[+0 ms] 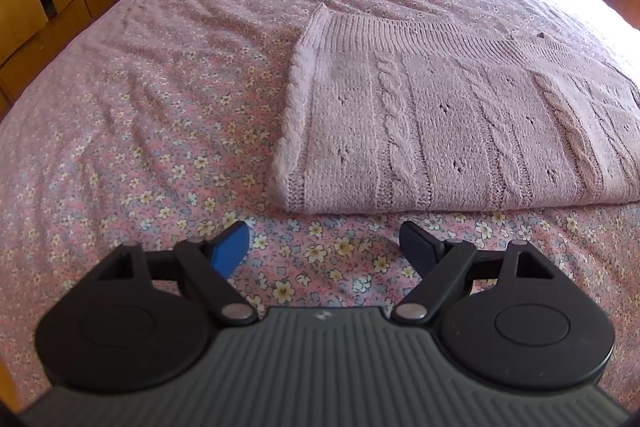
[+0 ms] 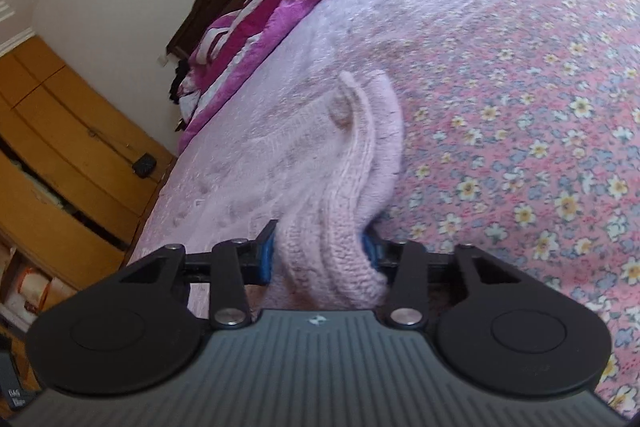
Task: Fold small clothes
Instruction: 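Grasp the folded cardigan end with the right tool and lift it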
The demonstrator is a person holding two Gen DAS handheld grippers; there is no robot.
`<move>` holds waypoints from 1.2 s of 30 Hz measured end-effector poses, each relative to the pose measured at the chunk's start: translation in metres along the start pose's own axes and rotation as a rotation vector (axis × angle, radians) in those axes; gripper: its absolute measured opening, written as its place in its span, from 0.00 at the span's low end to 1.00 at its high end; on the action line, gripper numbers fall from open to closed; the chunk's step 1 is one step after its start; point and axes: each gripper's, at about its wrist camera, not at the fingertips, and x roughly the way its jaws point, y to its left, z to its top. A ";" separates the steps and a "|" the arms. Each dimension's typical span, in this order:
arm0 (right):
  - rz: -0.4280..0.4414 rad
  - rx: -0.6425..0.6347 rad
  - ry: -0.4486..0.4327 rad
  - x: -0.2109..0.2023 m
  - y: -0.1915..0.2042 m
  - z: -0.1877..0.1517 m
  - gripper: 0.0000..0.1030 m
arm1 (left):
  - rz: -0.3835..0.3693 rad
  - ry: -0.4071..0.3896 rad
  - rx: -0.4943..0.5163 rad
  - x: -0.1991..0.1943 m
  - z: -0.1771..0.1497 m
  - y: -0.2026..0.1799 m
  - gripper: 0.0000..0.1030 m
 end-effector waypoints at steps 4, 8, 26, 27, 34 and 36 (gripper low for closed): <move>0.013 0.021 -0.022 -0.002 0.001 0.001 0.36 | 0.004 -0.007 -0.003 -0.004 0.000 0.004 0.81; 0.063 0.014 -0.044 -0.006 0.015 0.007 0.36 | 0.010 -0.014 -0.020 -0.007 0.003 0.012 0.81; 0.249 -0.144 -0.105 -0.009 0.142 0.006 0.32 | -0.019 -0.073 -0.075 -0.023 0.029 0.035 0.81; 0.262 -0.150 -0.104 -0.008 0.150 0.005 0.32 | -0.017 -0.077 -0.075 -0.024 0.030 0.037 0.81; 0.343 -0.210 -0.090 -0.002 0.205 -0.008 0.32 | 0.004 -0.095 -0.069 -0.028 0.037 0.055 0.81; 0.368 -0.223 -0.083 0.003 0.221 -0.012 0.32 | 0.015 -0.098 -0.065 -0.029 0.038 0.061 0.81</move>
